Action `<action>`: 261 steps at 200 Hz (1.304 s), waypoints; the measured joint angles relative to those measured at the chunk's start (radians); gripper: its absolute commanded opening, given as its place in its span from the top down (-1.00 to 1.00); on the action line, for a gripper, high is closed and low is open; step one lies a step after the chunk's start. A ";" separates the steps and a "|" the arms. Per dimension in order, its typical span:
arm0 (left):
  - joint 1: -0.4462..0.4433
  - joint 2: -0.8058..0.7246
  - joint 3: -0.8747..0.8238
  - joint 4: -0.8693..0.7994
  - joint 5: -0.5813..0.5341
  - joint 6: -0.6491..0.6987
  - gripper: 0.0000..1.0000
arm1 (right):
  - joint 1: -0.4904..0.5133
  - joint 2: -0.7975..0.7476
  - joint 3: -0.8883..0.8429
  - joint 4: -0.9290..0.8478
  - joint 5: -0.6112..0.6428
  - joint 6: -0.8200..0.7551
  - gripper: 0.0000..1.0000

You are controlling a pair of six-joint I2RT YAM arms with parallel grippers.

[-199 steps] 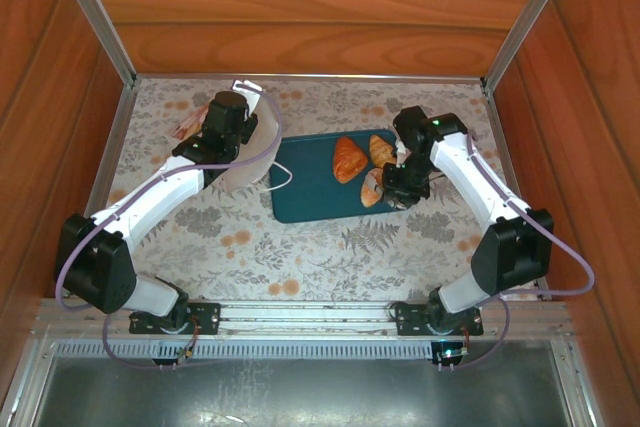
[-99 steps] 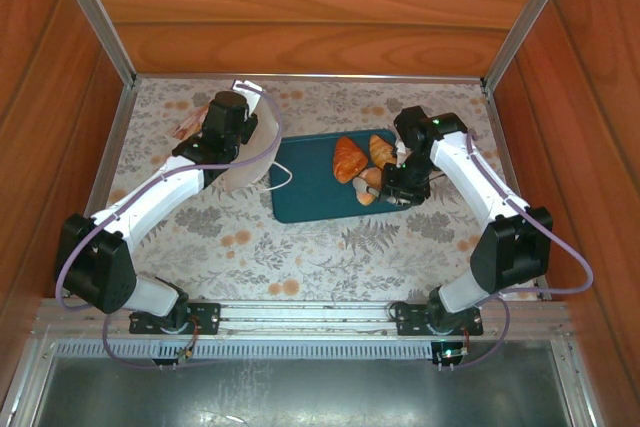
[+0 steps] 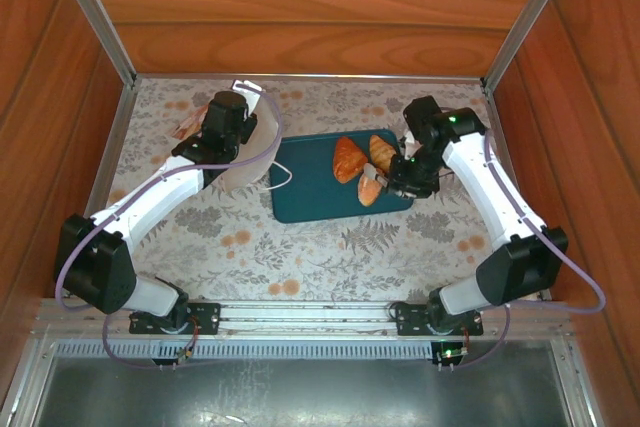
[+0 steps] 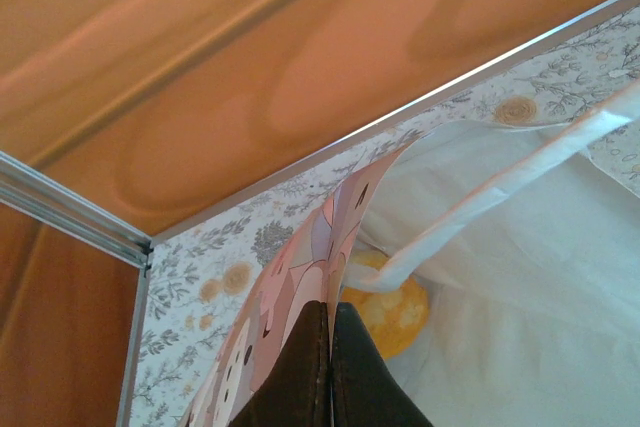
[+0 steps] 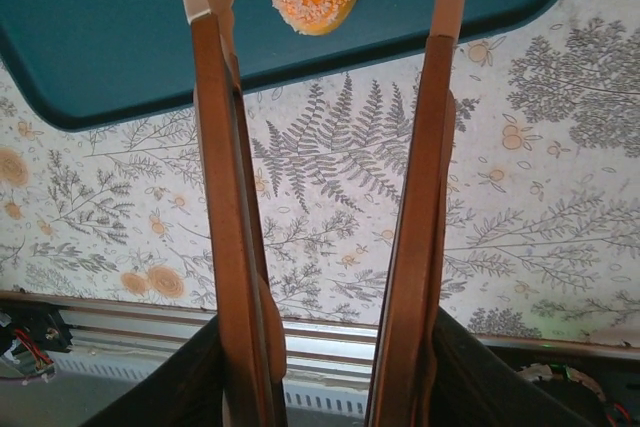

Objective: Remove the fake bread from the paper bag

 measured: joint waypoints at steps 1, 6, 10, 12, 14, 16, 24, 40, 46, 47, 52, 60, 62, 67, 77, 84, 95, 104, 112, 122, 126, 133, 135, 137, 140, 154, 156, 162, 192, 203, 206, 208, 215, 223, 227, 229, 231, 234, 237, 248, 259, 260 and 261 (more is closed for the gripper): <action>0.000 0.000 0.000 0.000 0.000 0.000 1.00 | 0.000 -0.001 0.001 -0.001 0.000 0.000 0.18; 0.000 -0.001 0.000 0.000 0.000 0.000 1.00 | 0.000 -0.008 0.008 -0.008 0.003 0.000 0.20; 0.000 -0.001 0.000 0.000 0.000 0.000 1.00 | 0.000 -0.013 0.013 -0.014 0.003 0.001 0.22; 0.000 -0.002 0.000 0.000 0.000 0.000 1.00 | 0.000 -0.016 0.016 -0.016 0.004 0.000 0.22; 0.000 -0.002 0.000 0.000 0.000 0.000 1.00 | 0.000 -0.021 0.019 -0.020 0.005 0.001 0.24; 0.000 -0.002 0.000 0.000 -0.001 0.000 1.00 | 0.000 -0.023 0.021 -0.023 0.006 0.000 0.25; 0.000 -0.003 0.000 0.000 -0.001 0.000 1.00 | 0.000 -0.036 0.033 -0.035 0.006 0.001 0.32; 0.000 -0.005 0.000 0.000 -0.001 0.000 1.00 | 0.000 -0.059 0.063 -0.054 0.003 0.002 0.44; 0.000 -0.007 0.000 0.000 -0.001 0.000 1.00 | 0.000 -0.067 0.074 -0.059 0.001 0.003 0.48; 0.000 -0.007 0.000 0.000 -0.001 0.000 1.00 | 0.000 -0.068 0.076 -0.059 0.001 0.003 0.48; 0.000 -0.009 0.000 0.000 -0.001 0.000 1.00 | 0.000 -0.076 0.086 -0.062 -0.001 0.004 0.49; 0.000 -0.013 0.000 0.000 -0.001 0.000 1.00 | 0.000 -0.087 0.098 -0.063 -0.006 0.005 0.49; 0.000 -0.014 0.000 0.000 -0.001 0.000 1.00 | 0.000 -0.090 0.101 -0.062 -0.007 0.005 0.50; 0.000 -0.017 0.000 0.000 -0.001 0.000 1.00 | 0.001 -0.097 0.108 -0.061 -0.013 0.005 0.50; 0.000 -0.025 -0.001 0.000 0.000 0.000 1.00 | 0.005 -0.110 0.115 -0.057 -0.023 0.005 0.50; 0.000 -0.031 -0.003 0.000 0.002 0.000 1.00 | 0.013 -0.119 0.119 -0.051 -0.026 0.007 0.51; 0.000 -0.046 -0.011 0.001 0.008 0.000 1.00 | 0.035 -0.133 0.121 -0.033 -0.029 0.016 0.52; 0.000 -0.062 -0.023 0.001 0.023 0.000 1.00 | 0.066 -0.141 0.121 -0.015 -0.031 0.024 0.52; 0.000 -0.077 -0.035 0.002 0.035 0.000 1.00 | 0.109 -0.145 0.122 0.008 -0.033 0.032 0.53; 0.000 -0.092 -0.050 0.003 0.051 0.000 1.00 | 0.169 -0.145 0.123 0.046 -0.036 0.045 0.53; 0.000 -0.097 -0.054 0.003 0.055 0.000 1.00 | 0.188 -0.145 0.123 0.059 -0.039 0.048 0.53; 0.000 -0.102 -0.061 0.006 0.063 0.000 1.00 | 0.230 -0.143 0.123 0.093 -0.048 0.058 0.54; 0.000 -0.103 -0.063 0.006 0.065 0.000 1.00 | 0.233 -0.143 0.123 0.100 -0.050 0.059 0.54; 0.000 -0.105 -0.065 0.008 0.067 0.000 1.00 | 0.245 -0.142 0.123 0.108 -0.053 0.061 0.54; 0.000 -0.105 -0.066 0.009 0.070 0.000 1.00 | 0.260 -0.142 0.123 0.124 -0.057 0.064 0.54; 0.000 -0.105 -0.072 0.013 0.083 0.001 1.00 | 0.313 -0.140 0.123 0.190 -0.080 0.079 0.54; 0.000 -0.105 -0.074 0.014 0.084 0.001 1.00 | 0.320 -0.139 0.123 0.200 -0.082 0.083 0.54; 0.000 -0.105 -0.077 0.016 0.087 0.002 1.00 | 0.335 -0.138 0.123 0.226 -0.088 0.087 0.54; 0.000 -0.105 -0.080 0.024 0.093 0.003 1.00 | 0.393 -0.109 0.136 0.306 -0.104 0.103 0.53; 0.000 -0.105 -0.080 0.024 0.097 0.001 1.00 | 0.413 -0.086 0.151 0.328 -0.106 0.109 0.53; 0.000 -0.105 -0.080 0.024 0.097 0.001 1.00 | 0.417 -0.082 0.154 0.333 -0.106 0.109 0.53; 0.000 -0.105 -0.080 0.024 0.098 0.000 1.00 | 0.420 -0.077 0.157 0.340 -0.107 0.110 0.53; 0.000 -0.105 -0.080 0.024 0.100 -0.001 1.00 | 0.430 -0.064 0.164 0.349 -0.109 0.111 0.53; 0.000 -0.105 -0.080 0.024 0.101 -0.003 1.00 | 0.439 -0.050 0.171 0.362 -0.112 0.111 0.53; 0.000 -0.105 -0.080 0.024 0.102 -0.005 1.00 | 0.443 -0.042 0.175 0.369 -0.114 0.111 0.53; 0.000 -0.105 -0.080 0.024 0.102 -0.005 1.00 | 0.444 -0.040 0.176 0.370 -0.115 0.111 0.53; 0.000 -0.105 -0.080 0.024 0.102 -0.006 1.00 | 0.447 -0.036 0.177 0.372 -0.116 0.110 0.53; 0.000 -0.105 -0.080 0.024 0.104 -0.007 1.00 | 0.449 -0.032 0.179 0.375 -0.118 0.111 0.53; 0.000 -0.105 -0.080 0.024 0.105 -0.009 1.00 | 0.452 -0.026 0.182 0.378 -0.120 0.111 0.53; 0.000 -0.105 -0.080 0.024 0.108 -0.016 1.00 | 0.462 -0.004 0.192 0.391 -0.125 0.110 0.54; 0.000 -0.105 -0.080 0.024 0.110 -0.024 1.00 | 0.469 0.016 0.202 0.394 -0.128 0.109 0.54; 0.000 -0.105 -0.080 0.024 0.111 -0.025 1.00 | 0.469 0.017 0.203 0.394 -0.128 0.109 0.53; 0.000 -0.105 -0.080 0.024 0.111 -0.025 1.00 | 0.469 0.018 0.204 0.395 -0.128 0.109 0.53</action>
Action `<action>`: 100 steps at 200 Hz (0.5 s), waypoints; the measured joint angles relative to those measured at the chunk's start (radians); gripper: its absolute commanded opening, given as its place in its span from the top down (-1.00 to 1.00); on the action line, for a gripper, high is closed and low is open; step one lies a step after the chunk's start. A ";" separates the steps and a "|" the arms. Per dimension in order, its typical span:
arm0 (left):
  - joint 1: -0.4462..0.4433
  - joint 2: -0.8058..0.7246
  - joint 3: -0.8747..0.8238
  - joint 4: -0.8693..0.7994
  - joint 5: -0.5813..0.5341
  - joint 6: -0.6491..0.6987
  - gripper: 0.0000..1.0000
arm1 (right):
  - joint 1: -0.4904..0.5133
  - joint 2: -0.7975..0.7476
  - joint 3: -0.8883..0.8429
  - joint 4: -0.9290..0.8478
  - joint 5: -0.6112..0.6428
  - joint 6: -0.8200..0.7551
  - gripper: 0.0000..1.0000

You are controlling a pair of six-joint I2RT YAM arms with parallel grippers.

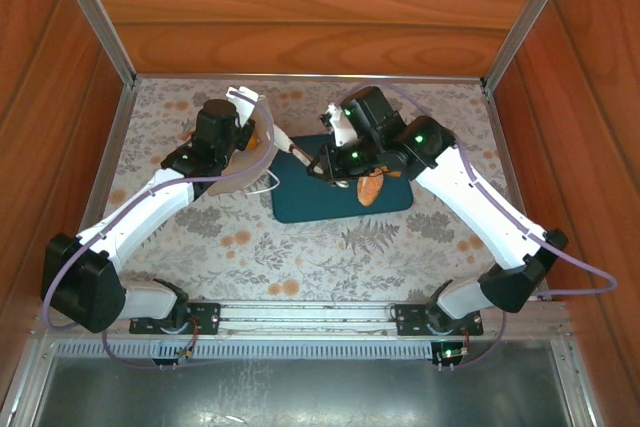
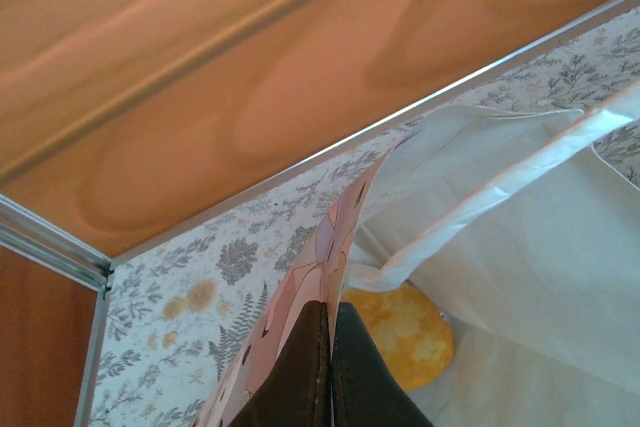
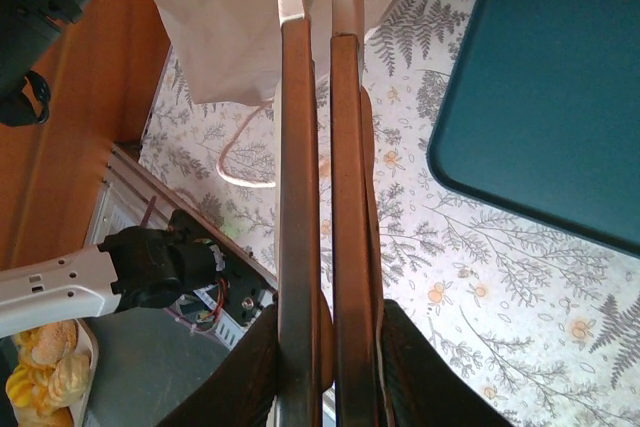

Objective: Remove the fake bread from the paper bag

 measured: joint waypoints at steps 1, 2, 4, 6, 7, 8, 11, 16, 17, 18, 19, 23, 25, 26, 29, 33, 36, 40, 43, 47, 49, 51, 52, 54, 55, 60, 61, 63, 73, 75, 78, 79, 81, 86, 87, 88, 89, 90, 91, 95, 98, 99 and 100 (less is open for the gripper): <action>0.000 0.000 0.000 0.000 0.000 -0.002 1.00 | 0.001 0.002 0.001 0.000 0.000 0.000 0.53; 0.000 0.000 0.000 0.000 0.000 -0.002 1.00 | 0.002 0.004 0.002 0.001 0.000 0.000 0.53; 0.000 0.000 0.000 0.000 0.001 -0.004 1.00 | 0.004 0.008 0.005 0.001 0.000 0.000 0.53; 0.000 0.000 0.000 0.000 0.001 -0.005 1.00 | 0.005 0.011 0.007 0.002 0.000 0.000 0.53; 0.000 0.000 0.000 0.000 0.001 -0.006 1.00 | 0.005 0.014 0.009 0.002 0.000 0.000 0.53; 0.000 0.000 0.000 0.000 0.001 -0.007 1.00 | 0.005 0.016 0.010 0.002 -0.001 0.000 0.53; 0.000 0.000 0.000 0.000 0.002 -0.010 1.00 | 0.006 0.020 0.013 0.003 -0.001 0.000 0.53; 0.000 0.000 0.000 0.000 0.002 -0.013 1.00 | 0.010 0.030 0.019 0.007 -0.001 0.000 0.53; 0.000 0.000 0.000 0.000 0.002 -0.014 1.00 | 0.011 0.031 0.020 0.008 -0.001 0.000 0.53; 0.000 0.000 0.000 0.000 0.002 -0.014 1.00 | 0.011 0.034 0.022 0.009 -0.001 0.000 0.53; 0.000 0.000 0.000 0.000 0.003 -0.014 1.00 | 0.011 0.035 0.023 0.010 -0.001 0.000 0.53; 0.000 0.000 0.000 0.000 0.003 -0.018 1.00 | 0.012 0.042 0.026 0.013 -0.002 0.000 0.53; 0.000 0.000 0.000 0.000 0.004 -0.019 1.00 | 0.013 0.045 0.028 0.014 -0.001 0.000 0.53; 0.000 0.000 0.000 0.000 0.004 -0.019 1.00 | 0.013 0.045 0.028 0.014 -0.001 0.000 0.53; 0.000 0.000 0.000 0.000 0.005 -0.021 1.00 | 0.014 0.051 0.031 0.016 -0.001 0.000 0.53; 0.000 0.000 0.000 0.000 0.005 -0.023 1.00 | 0.018 0.057 0.033 0.018 -0.001 -0.001 0.53; 0.000 0.000 0.000 0.000 0.005 -0.023 1.00 | 0.018 0.063 0.035 0.017 -0.001 -0.001 0.53; -0.001 0.000 0.000 0.000 0.005 -0.025 1.00 | 0.019 0.069 0.039 0.018 0.000 -0.001 0.54; -0.002 0.000 0.000 0.000 0.005 -0.026 1.00 | 0.019 0.076 0.040 0.018 -0.001 -0.002 0.54; -0.003 0.000 0.000 0.000 0.005 -0.027 1.00 | 0.022 0.083 0.043 0.018 0.000 -0.002 0.54; -0.004 0.000 0.000 0.000 0.005 -0.028 1.00 | 0.023 0.087 0.043 0.019 0.001 -0.002 0.54; -0.005 0.000 0.000 0.000 0.005 -0.029 1.00 | 0.023 0.092 0.044 0.019 0.001 -0.002 0.54; -0.006 0.000 0.000 0.000 0.005 -0.029 1.00 | 0.023 0.094 0.045 0.019 0.001 -0.002 0.54; -0.007 0.000 0.000 0.000 0.005 -0.029 1.00 | 0.024 0.098 0.046 0.019 0.001 -0.002 0.54; -0.007 0.000 0.000 0.000 0.005 -0.029 1.00 | 0.024 0.102 0.046 0.019 0.001 -0.002 0.54; -0.008 0.000 0.000 0.000 0.005 -0.030 1.00 | 0.026 0.113 0.048 0.021 0.001 -0.003 0.54; -0.009 0.000 0.000 0.000 0.005 -0.030 1.00 | 0.026 0.116 0.048 0.021 0.001 -0.003 0.54; -0.010 0.000 0.000 0.000 0.005 -0.030 1.00 | 0.026 0.119 0.048 0.022 0.000 -0.003 0.54; -0.015 0.000 0.000 0.000 0.002 -0.029 1.00 | 0.027 0.146 0.048 0.026 0.001 -0.004 0.54; -0.018 0.000 0.000 0.000 0.000 -0.029 1.00 | 0.028 0.151 0.048 0.026 0.002 -0.004 0.54; -0.021 0.000 0.000 0.000 0.000 -0.029 1.00 | 0.030 0.160 0.048 0.028 0.003 -0.004 0.54; -0.021 0.000 0.000 0.000 0.000 -0.029 1.00 | 0.030 0.163 0.048 0.028 0.004 -0.004 0.54; -0.023 0.000 0.000 0.000 -0.001 -0.029 1.00 | 0.030 0.165 0.048 0.029 0.004 -0.004 0.54; -0.027 0.000 0.000 0.000 -0.003 -0.029 1.00 | 0.030 0.180 0.048 0.030 0.006 -0.004 0.54; -0.028 0.000 0.000 0.000 -0.003 -0.029 1.00 | 0.030 0.181 0.049 0.031 0.006 -0.004 0.54; -0.029 0.000 0.000 0.000 -0.003 -0.029 1.00 | 0.031 0.183 0.049 0.031 0.007 -0.004 0.54; -0.029 0.000 0.000 0.000 -0.004 -0.029 1.00 | 0.031 0.186 0.049 0.031 0.008 -0.004 0.54; -0.030 0.000 0.000 0.000 -0.004 -0.028 1.00 | 0.031 0.191 0.049 0.032 0.008 -0.004 0.54; -0.030 0.000 0.000 0.000 -0.004 -0.028 1.00 | 0.031 0.193 0.050 0.032 0.008 -0.004 0.54; -0.035 0.000 0.000 0.000 -0.005 -0.028 1.00 | 0.031 0.202 0.050 0.034 0.011 -0.004 0.54; -0.037 0.000 0.000 0.000 -0.006 -0.028 1.00 | 0.031 0.210 0.050 0.034 0.012 -0.004 0.54; -0.038 0.000 0.000 0.000 -0.006 -0.028 1.00 | 0.031 0.214 0.051 0.035 0.013 -0.004 0.54; -0.039 0.000 0.000 0.000 -0.006 -0.028 1.00 | 0.031 0.215 0.051 0.035 0.013 -0.004 0.54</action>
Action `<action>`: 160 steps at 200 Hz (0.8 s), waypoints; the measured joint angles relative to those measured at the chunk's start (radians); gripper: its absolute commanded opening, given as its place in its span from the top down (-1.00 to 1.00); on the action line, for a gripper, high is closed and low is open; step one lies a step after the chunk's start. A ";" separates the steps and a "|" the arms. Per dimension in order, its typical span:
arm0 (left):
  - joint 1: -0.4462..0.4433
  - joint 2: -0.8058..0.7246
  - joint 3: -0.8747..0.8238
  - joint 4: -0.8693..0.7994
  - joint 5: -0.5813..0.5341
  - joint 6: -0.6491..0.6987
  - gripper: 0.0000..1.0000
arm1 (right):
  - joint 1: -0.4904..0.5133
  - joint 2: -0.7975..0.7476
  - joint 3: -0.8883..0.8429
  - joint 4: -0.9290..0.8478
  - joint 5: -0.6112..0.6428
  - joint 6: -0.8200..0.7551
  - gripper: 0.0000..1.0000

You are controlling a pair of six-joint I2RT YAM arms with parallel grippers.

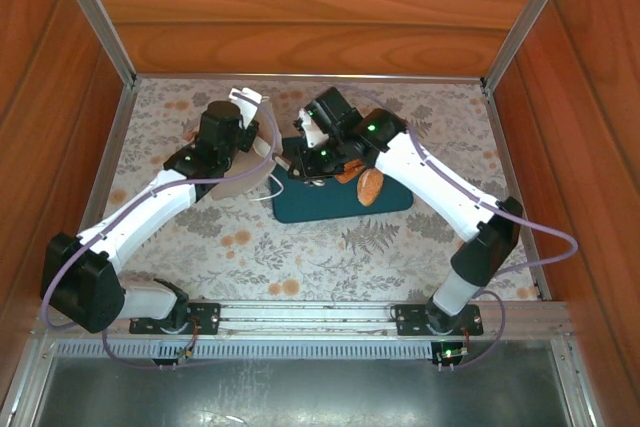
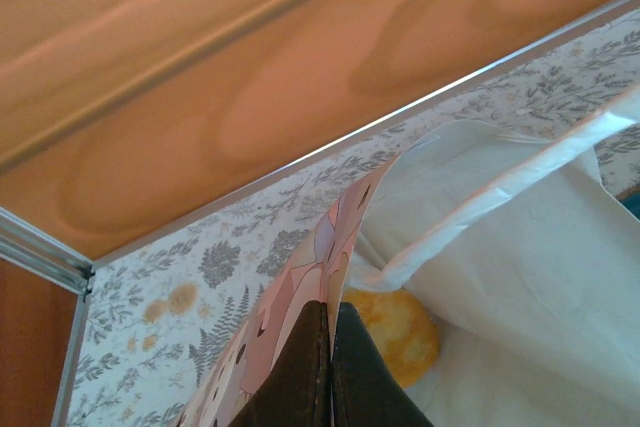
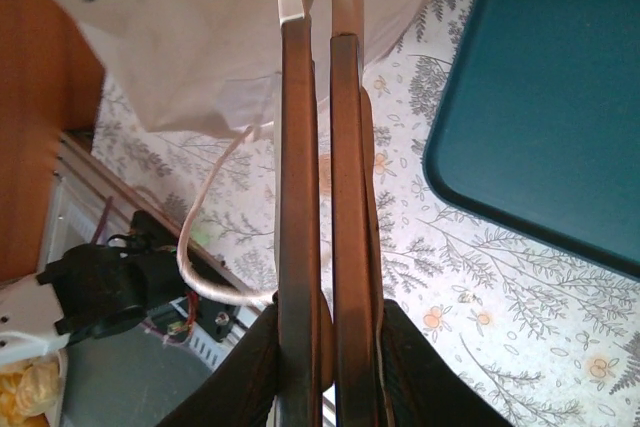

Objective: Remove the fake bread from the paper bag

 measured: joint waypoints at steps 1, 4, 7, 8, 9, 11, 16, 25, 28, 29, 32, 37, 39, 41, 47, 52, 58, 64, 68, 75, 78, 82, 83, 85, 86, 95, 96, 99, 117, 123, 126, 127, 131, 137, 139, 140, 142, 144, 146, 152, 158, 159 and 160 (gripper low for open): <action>-0.001 0.000 0.000 0.000 0.000 0.000 1.00 | 0.000 0.002 0.000 0.000 0.001 0.000 0.54; -0.002 0.000 0.000 0.000 -0.001 0.000 1.00 | 0.000 0.009 0.000 0.000 0.005 0.000 0.54; -0.004 -0.001 0.000 0.000 -0.002 0.000 1.00 | 0.000 0.017 0.001 0.001 0.009 0.000 0.54; -0.005 -0.001 0.000 0.000 -0.002 0.000 1.00 | 0.000 0.019 0.001 0.001 0.010 0.000 0.54; -0.005 -0.001 0.000 0.000 -0.002 0.000 1.00 | 0.000 0.021 0.001 0.000 0.011 0.000 0.54; -0.008 -0.002 0.000 0.000 -0.002 0.000 1.00 | 0.000 0.026 0.001 0.000 0.014 0.000 0.54; -0.010 -0.003 0.000 -0.001 -0.005 0.000 1.00 | 0.000 0.037 0.001 -0.001 0.021 0.000 0.54; -0.014 -0.008 0.000 -0.002 -0.006 0.000 1.00 | 0.000 0.050 0.001 -0.003 0.032 0.001 0.54; -0.014 -0.009 0.000 -0.002 -0.006 0.000 1.00 | 0.000 0.057 0.001 -0.005 0.041 0.001 0.54; -0.015 -0.011 0.000 -0.002 -0.007 0.000 1.00 | 0.000 0.059 0.001 -0.006 0.045 0.002 0.53; -0.016 -0.013 0.000 -0.002 -0.007 0.000 1.00 | 0.000 0.062 0.001 -0.007 0.048 0.002 0.53; -0.017 -0.016 0.000 -0.002 -0.008 0.000 1.00 | 0.000 0.068 0.001 -0.010 0.058 0.002 0.52; -0.017 -0.018 0.000 -0.002 -0.008 0.000 1.00 | 0.000 0.069 0.001 -0.010 0.061 0.003 0.52; -0.017 -0.020 0.000 -0.002 -0.008 0.000 1.00 | 0.000 0.070 0.001 -0.011 0.065 0.003 0.52; -0.018 -0.025 0.000 -0.002 -0.008 0.000 1.00 | 0.000 0.072 0.000 -0.012 0.075 0.003 0.52; -0.018 -0.029 0.000 -0.002 -0.008 0.000 1.00 | 0.000 0.072 -0.003 -0.011 0.084 0.004 0.52; -0.020 -0.033 0.000 -0.001 -0.009 0.000 1.00 | 0.000 0.072 -0.006 -0.010 0.095 0.005 0.52; -0.021 -0.035 -0.001 -0.001 -0.009 0.000 1.00 | 0.000 0.072 -0.007 -0.009 0.103 0.006 0.52; -0.024 -0.037 -0.002 -0.001 -0.010 0.000 1.00 | 0.000 0.072 -0.010 -0.006 0.109 0.007 0.52; -0.029 -0.037 -0.002 -0.001 -0.015 0.000 1.00 | 0.000 0.072 -0.015 0.000 0.119 0.009 0.51; -0.031 -0.037 -0.002 -0.001 -0.017 0.000 1.00 | 0.000 0.072 -0.018 0.002 0.122 0.011 0.51; -0.035 -0.037 -0.003 -0.001 -0.021 0.000 1.00 | 0.000 0.072 -0.022 0.006 0.126 0.012 0.49; -0.035 -0.037 -0.003 -0.001 -0.022 0.000 1.00 | 0.000 0.072 -0.023 0.006 0.127 0.013 0.49; -0.039 -0.037 -0.005 0.000 -0.024 0.000 1.00 | -0.001 0.072 -0.026 0.009 0.129 0.016 0.49; -0.039 -0.037 -0.005 0.000 -0.025 0.000 1.00 | -0.001 0.072 -0.027 0.010 0.129 0.016 0.49; -0.048 -0.037 -0.011 0.000 -0.034 -0.001 1.00 | -0.001 0.072 -0.040 0.022 0.138 0.024 0.48; -0.049 -0.037 -0.012 0.000 -0.034 -0.001 1.00 | -0.001 0.072 -0.040 0.022 0.139 0.025 0.47; -0.053 -0.037 -0.014 0.000 -0.036 -0.001 1.00 | -0.002 0.072 -0.046 0.026 0.143 0.028 0.46; -0.070 -0.037 -0.027 0.000 -0.050 -0.010 1.00 | -0.009 0.072 -0.073 0.058 0.146 0.043 0.43; -0.074 -0.037 -0.031 0.000 -0.054 -0.012 1.00 | -0.010 0.072 -0.082 0.072 0.146 0.050 0.42; -0.075 -0.037 -0.032 0.000 -0.055 -0.013 1.00 | -0.012 0.072 -0.086 0.078 0.145 0.054 0.41; -0.075 -0.037 -0.032 0.000 -0.056 -0.014 1.00 | -0.013 0.072 -0.087 0.080 0.145 0.053 0.41; -0.077 -0.037 -0.033 0.000 -0.058 -0.016 1.00 | -0.014 0.072 -0.091 0.088 0.143 0.057 0.40; -0.079 -0.036 -0.034 -0.001 -0.060 -0.018 1.00 | -0.016 0.072 -0.097 0.103 0.139 0.061 0.38; -0.080 -0.035 -0.034 -0.001 -0.060 -0.019 1.00 | -0.016 0.072 -0.100 0.108 0.137 0.062 0.37; -0.080 -0.035 -0.034 -0.001 -0.060 -0.019 1.00 | -0.016 0.072 -0.100 0.108 0.137 0.062 0.37; -0.080 -0.035 -0.034 0.000 -0.061 -0.020 1.00 | -0.017 0.072 -0.102 0.116 0.135 0.066 0.37; -0.080 -0.034 -0.034 0.000 -0.061 -0.020 1.00 | -0.017 0.072 -0.103 0.120 0.133 0.065 0.37; -0.080 -0.034 -0.034 -0.001 -0.061 -0.021 1.00 | -0.017 0.072 -0.104 0.124 0.131 0.067 0.37; -0.080 -0.032 -0.034 -0.001 -0.061 -0.023 1.00 | -0.018 0.072 -0.106 0.137 0.124 0.072 0.35; -0.080 -0.030 -0.034 -0.001 -0.061 -0.026 1.00 | -0.021 0.072 -0.107 0.149 0.117 0.075 0.33; -0.080 -0.030 -0.034 -0.001 -0.061 -0.026 1.00 | -0.021 0.072 -0.108 0.150 0.116 0.076 0.33; -0.080 -0.029 -0.034 -0.001 -0.062 -0.027 1.00 | -0.021 0.072 -0.108 0.152 0.115 0.076 0.33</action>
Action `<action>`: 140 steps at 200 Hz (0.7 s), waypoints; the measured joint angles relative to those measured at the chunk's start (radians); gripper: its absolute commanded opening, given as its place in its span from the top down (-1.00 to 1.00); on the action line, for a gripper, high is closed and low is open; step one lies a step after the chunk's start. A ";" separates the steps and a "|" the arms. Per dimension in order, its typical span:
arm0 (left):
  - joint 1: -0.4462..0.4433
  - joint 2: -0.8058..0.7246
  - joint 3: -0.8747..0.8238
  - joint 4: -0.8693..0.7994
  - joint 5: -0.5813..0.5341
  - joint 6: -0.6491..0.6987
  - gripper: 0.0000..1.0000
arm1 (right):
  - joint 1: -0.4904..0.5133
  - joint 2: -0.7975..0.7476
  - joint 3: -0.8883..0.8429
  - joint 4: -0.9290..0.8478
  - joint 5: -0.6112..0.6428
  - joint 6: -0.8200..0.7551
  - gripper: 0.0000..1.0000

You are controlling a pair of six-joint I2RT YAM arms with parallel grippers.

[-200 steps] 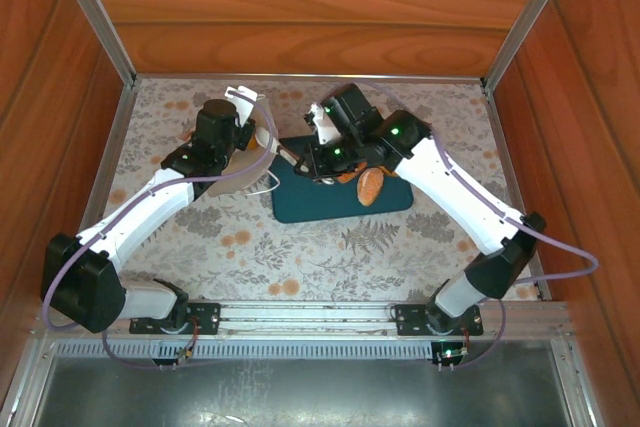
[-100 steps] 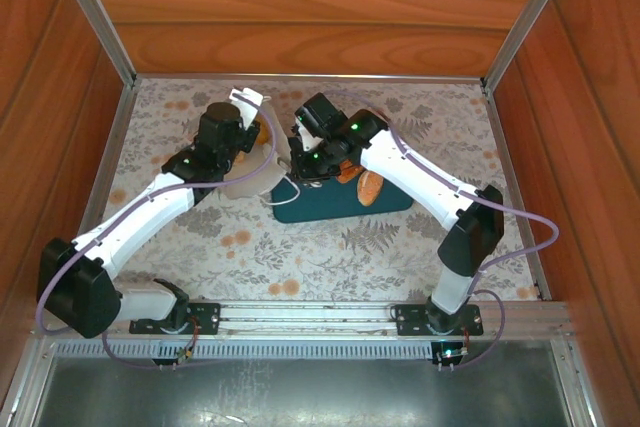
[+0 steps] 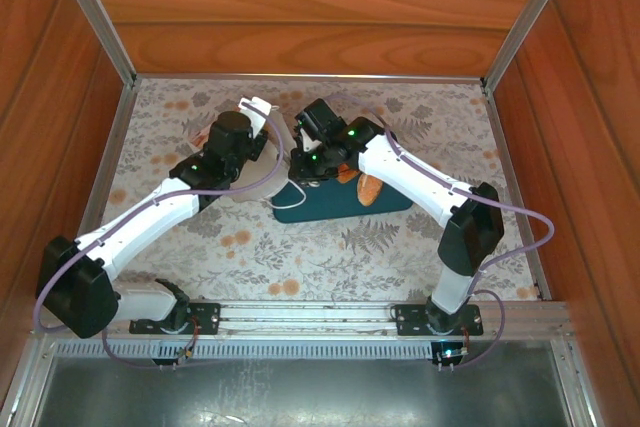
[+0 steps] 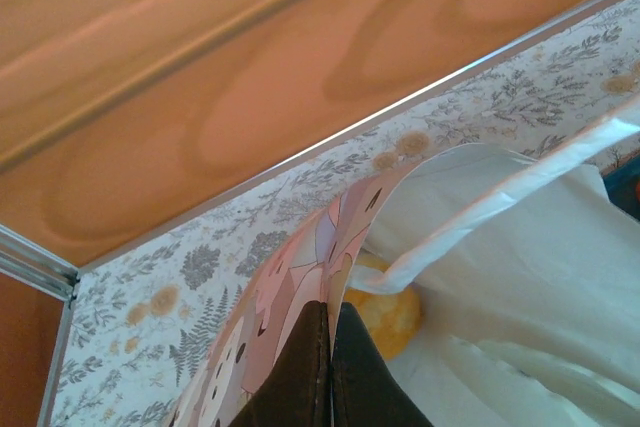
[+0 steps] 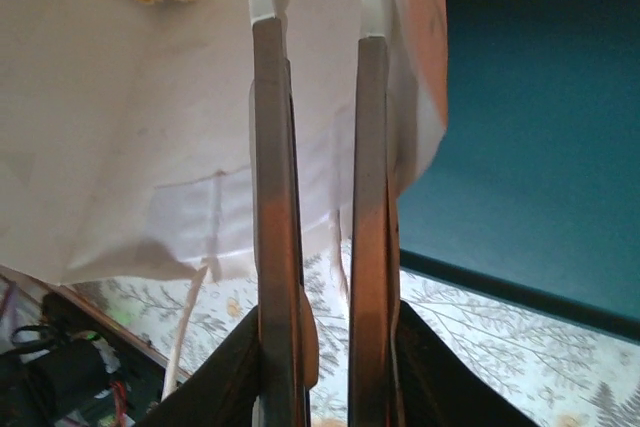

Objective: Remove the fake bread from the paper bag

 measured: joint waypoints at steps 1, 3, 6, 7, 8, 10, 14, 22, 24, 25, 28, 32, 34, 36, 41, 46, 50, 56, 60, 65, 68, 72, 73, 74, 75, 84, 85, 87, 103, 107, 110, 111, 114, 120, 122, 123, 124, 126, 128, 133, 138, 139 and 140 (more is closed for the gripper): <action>0.000 0.000 0.000 0.000 0.000 0.000 1.00 | 0.000 0.000 0.000 0.003 -0.001 -0.001 0.33; 0.000 0.001 0.000 0.000 0.000 -0.001 1.00 | 0.000 0.000 0.000 0.006 -0.003 0.000 0.33; 0.000 0.002 0.000 0.000 0.000 -0.002 1.00 | 0.000 0.000 0.000 0.012 -0.005 0.002 0.32; 0.000 0.003 0.000 0.000 0.000 -0.003 1.00 | 0.000 0.000 0.000 0.013 -0.006 0.002 0.32; 0.000 0.003 0.000 0.000 0.000 -0.003 1.00 | 0.000 0.000 0.000 0.015 -0.006 0.002 0.32; 0.000 0.003 0.000 0.000 0.000 -0.003 1.00 | 0.000 0.000 0.000 0.020 -0.009 0.002 0.32; 0.000 0.005 0.000 0.000 -0.001 -0.004 1.00 | 0.000 0.000 -0.001 0.027 -0.012 0.003 0.31; 0.000 0.010 0.001 0.000 -0.002 -0.007 1.00 | 0.000 0.000 -0.001 0.039 -0.018 0.004 0.28; 0.000 0.011 0.001 0.000 -0.002 -0.007 1.00 | 0.000 0.000 -0.001 0.041 -0.019 0.005 0.27; 0.000 0.012 0.001 0.000 -0.003 -0.007 1.00 | 0.000 0.000 -0.001 0.042 -0.020 0.005 0.27; 0.000 0.014 0.002 0.000 -0.003 -0.007 1.00 | 0.000 0.000 -0.001 0.045 -0.022 0.007 0.26; 0.000 0.016 0.002 0.000 -0.003 -0.008 1.00 | 0.000 0.000 -0.001 0.050 -0.024 0.007 0.25; 0.000 0.018 0.003 -0.001 -0.003 -0.008 1.00 | 0.000 0.000 -0.001 0.052 -0.025 0.008 0.24; 0.000 0.018 0.003 0.000 -0.003 -0.008 1.00 | 0.000 0.000 -0.001 0.054 -0.026 0.008 0.24; 0.000 0.023 0.006 -0.001 -0.004 -0.008 1.00 | 0.000 0.000 -0.001 0.060 -0.028 0.011 0.23; 0.000 0.026 0.007 -0.001 -0.005 -0.009 1.00 | 0.000 0.000 -0.001 0.064 -0.028 0.011 0.22; 0.000 0.027 0.008 0.000 -0.005 -0.010 1.00 | 0.000 0.000 -0.001 0.067 -0.030 0.011 0.22; 0.000 0.030 0.009 0.000 -0.006 -0.010 1.00 | 0.000 0.000 -0.001 0.072 -0.032 0.014 0.21; 0.000 0.032 0.010 0.000 -0.006 -0.010 1.00 | 0.000 0.000 -0.001 0.074 -0.034 0.014 0.21; 0.000 0.034 0.011 0.000 -0.006 -0.011 1.00 | 0.000 0.000 -0.001 0.077 -0.036 0.015 0.21; 0.000 0.035 0.011 0.000 -0.006 -0.011 1.00 | 0.000 0.000 -0.001 0.078 -0.038 0.015 0.21; 0.000 0.035 0.012 0.000 -0.006 -0.010 1.00 | 0.000 0.000 -0.001 0.080 -0.040 0.016 0.20; 0.000 0.035 0.012 0.000 -0.006 -0.011 1.00 | 0.000 0.000 -0.001 0.080 -0.041 0.016 0.20; 0.000 0.035 0.012 0.000 -0.006 -0.011 1.00 | 0.000 0.000 -0.001 0.081 -0.042 0.016 0.20; 0.000 0.036 0.012 0.000 -0.006 -0.011 1.00 | 0.000 0.000 -0.001 0.082 -0.042 0.016 0.20; 0.000 0.037 0.013 0.000 -0.007 -0.010 1.00 | 0.000 0.001 -0.001 0.085 -0.050 0.016 0.19; 0.000 0.037 0.013 0.000 -0.007 -0.011 1.00 | 0.000 0.001 -0.001 0.086 -0.051 0.016 0.19; 0.000 0.037 0.013 0.000 -0.007 -0.011 1.00 | 0.000 0.001 -0.001 0.087 -0.053 0.016 0.19; 0.000 0.037 0.013 0.000 -0.007 -0.010 1.00 | 0.000 0.006 0.002 0.092 -0.066 0.014 0.16; 0.000 0.037 0.013 0.000 -0.007 -0.010 1.00 | 0.000 0.008 0.005 0.092 -0.070 0.014 0.16; 0.000 0.037 0.013 0.000 -0.007 -0.010 1.00 | 0.001 0.011 0.006 0.092 -0.072 0.014 0.16; 0.000 0.037 0.013 0.000 -0.007 -0.010 1.00 | 0.001 0.011 0.007 0.092 -0.073 0.014 0.15; 0.000 0.037 0.013 0.000 -0.007 -0.010 1.00 | 0.001 0.014 0.010 0.092 -0.076 0.014 0.16; 0.000 0.037 0.013 0.000 -0.007 -0.010 1.00 | 0.002 0.018 0.013 0.093 -0.080 0.013 0.15; 0.000 0.037 0.013 0.000 -0.006 -0.010 1.00 | 0.002 0.020 0.014 0.094 -0.080 0.013 0.15; 0.000 0.037 0.013 0.000 -0.007 -0.010 1.00 | 0.002 0.020 0.014 0.094 -0.081 0.013 0.15; 0.000 0.037 0.013 0.000 -0.006 -0.010 1.00 | 0.002 0.021 0.015 0.094 -0.082 0.013 0.15; 0.000 0.037 0.013 0.000 -0.007 -0.010 1.00 | 0.003 0.022 0.015 0.095 -0.084 0.013 0.16; 0.000 0.037 0.013 0.000 -0.007 -0.010 1.00 | 0.003 0.023 0.015 0.096 -0.084 0.013 0.16; 0.000 0.037 0.013 0.000 -0.006 -0.010 1.00 | 0.006 0.025 0.015 0.097 -0.088 0.013 0.16; 0.000 0.037 0.013 0.000 -0.006 -0.010 1.00 | 0.007 0.027 0.015 0.096 -0.090 0.013 0.17; 0.000 0.037 0.013 0.000 -0.006 -0.010 1.00 | 0.008 0.027 0.015 0.096 -0.090 0.013 0.16; 0.000 0.037 0.013 0.000 -0.007 -0.010 1.00 | 0.008 0.027 0.015 0.095 -0.091 0.013 0.17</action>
